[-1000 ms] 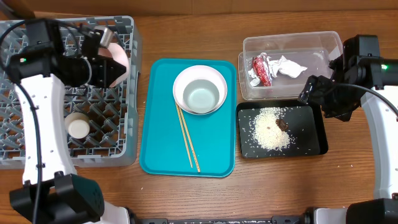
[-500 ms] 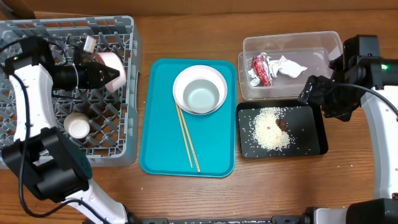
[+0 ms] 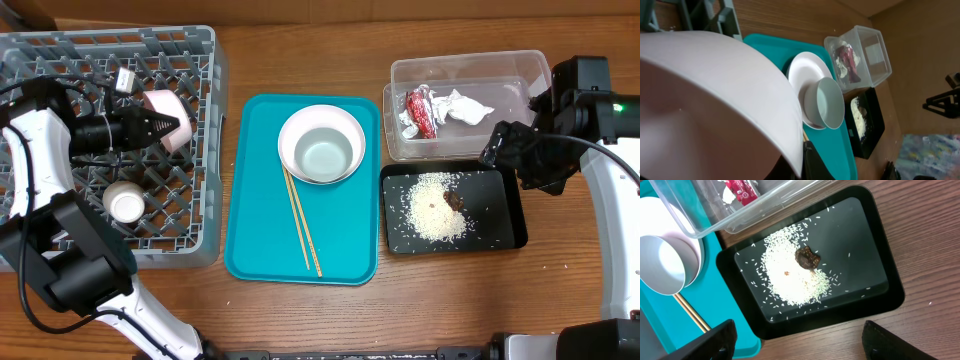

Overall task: Sort waste into correct bins and load items into the dishwasher
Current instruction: 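Lower the pink bowl into the dish rack and open the left gripper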

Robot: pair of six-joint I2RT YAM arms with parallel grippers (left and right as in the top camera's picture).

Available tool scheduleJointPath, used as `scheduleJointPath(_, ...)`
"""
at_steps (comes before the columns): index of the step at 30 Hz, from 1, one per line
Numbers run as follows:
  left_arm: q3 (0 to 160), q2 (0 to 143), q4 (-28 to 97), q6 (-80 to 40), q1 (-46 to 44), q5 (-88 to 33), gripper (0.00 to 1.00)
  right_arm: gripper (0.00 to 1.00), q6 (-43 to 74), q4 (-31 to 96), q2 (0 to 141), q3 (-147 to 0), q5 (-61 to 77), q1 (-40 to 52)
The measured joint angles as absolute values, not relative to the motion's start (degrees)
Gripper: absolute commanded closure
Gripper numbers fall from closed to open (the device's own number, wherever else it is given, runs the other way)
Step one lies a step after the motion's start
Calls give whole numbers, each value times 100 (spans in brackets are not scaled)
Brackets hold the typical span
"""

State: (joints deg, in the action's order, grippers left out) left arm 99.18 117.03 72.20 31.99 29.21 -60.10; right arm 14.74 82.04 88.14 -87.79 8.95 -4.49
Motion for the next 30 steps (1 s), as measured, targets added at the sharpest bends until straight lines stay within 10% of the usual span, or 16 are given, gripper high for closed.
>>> scheduleJointPath(7,9920,11754,7352,3197,3280,-6001,91,18,1474,8202,8814,-8779,895,-449)
scheduleJointPath(13,9920,11797,7502,3083,3354,-5393,36,18,1474,8202,8814,-8779,893,-449)
scheduleJointPath(19,9920,11815,7502,2469,3391,-4517,3,18,1472,8206,8814,-8779,891,-451)
scheduleJointPath(30,9920,11719,7502,2239,3391,-4270,0,18,1474,8206,8814,-8779,895,-451)
